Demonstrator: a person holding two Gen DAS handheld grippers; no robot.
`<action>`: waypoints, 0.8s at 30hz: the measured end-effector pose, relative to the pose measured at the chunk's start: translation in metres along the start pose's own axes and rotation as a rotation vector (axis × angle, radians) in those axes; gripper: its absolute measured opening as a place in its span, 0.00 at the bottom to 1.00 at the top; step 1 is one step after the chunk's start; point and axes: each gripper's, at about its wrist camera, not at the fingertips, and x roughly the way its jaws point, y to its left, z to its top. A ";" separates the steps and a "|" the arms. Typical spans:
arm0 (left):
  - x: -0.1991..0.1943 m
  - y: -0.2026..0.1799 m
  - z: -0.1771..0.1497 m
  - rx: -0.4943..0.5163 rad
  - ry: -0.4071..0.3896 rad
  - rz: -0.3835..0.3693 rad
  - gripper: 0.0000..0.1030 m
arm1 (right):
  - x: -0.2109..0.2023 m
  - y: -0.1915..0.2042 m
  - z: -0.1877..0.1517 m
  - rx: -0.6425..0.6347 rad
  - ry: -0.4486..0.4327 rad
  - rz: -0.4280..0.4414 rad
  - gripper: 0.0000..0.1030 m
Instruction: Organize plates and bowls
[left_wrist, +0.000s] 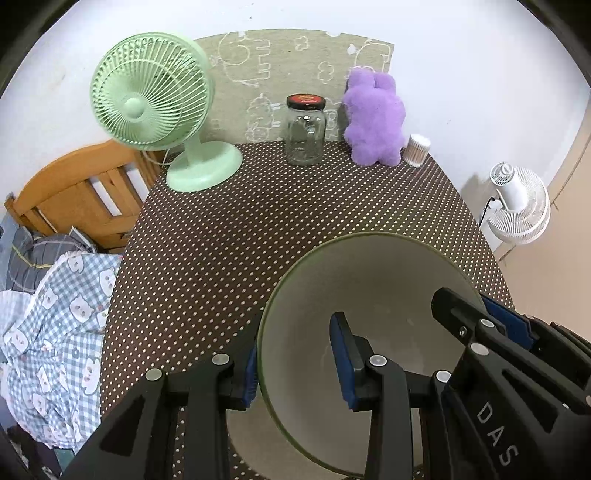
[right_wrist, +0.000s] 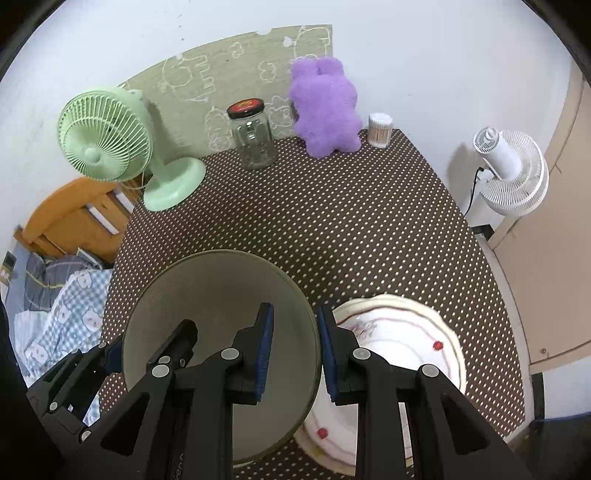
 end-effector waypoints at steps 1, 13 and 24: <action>0.000 0.003 -0.002 0.000 0.002 -0.001 0.33 | 0.000 0.002 -0.002 0.000 0.002 -0.001 0.27; 0.010 0.022 -0.025 0.004 0.054 -0.019 0.33 | 0.011 0.022 -0.028 -0.005 0.048 -0.024 0.27; 0.025 0.032 -0.037 -0.001 0.107 -0.025 0.33 | 0.030 0.032 -0.040 -0.017 0.103 -0.041 0.27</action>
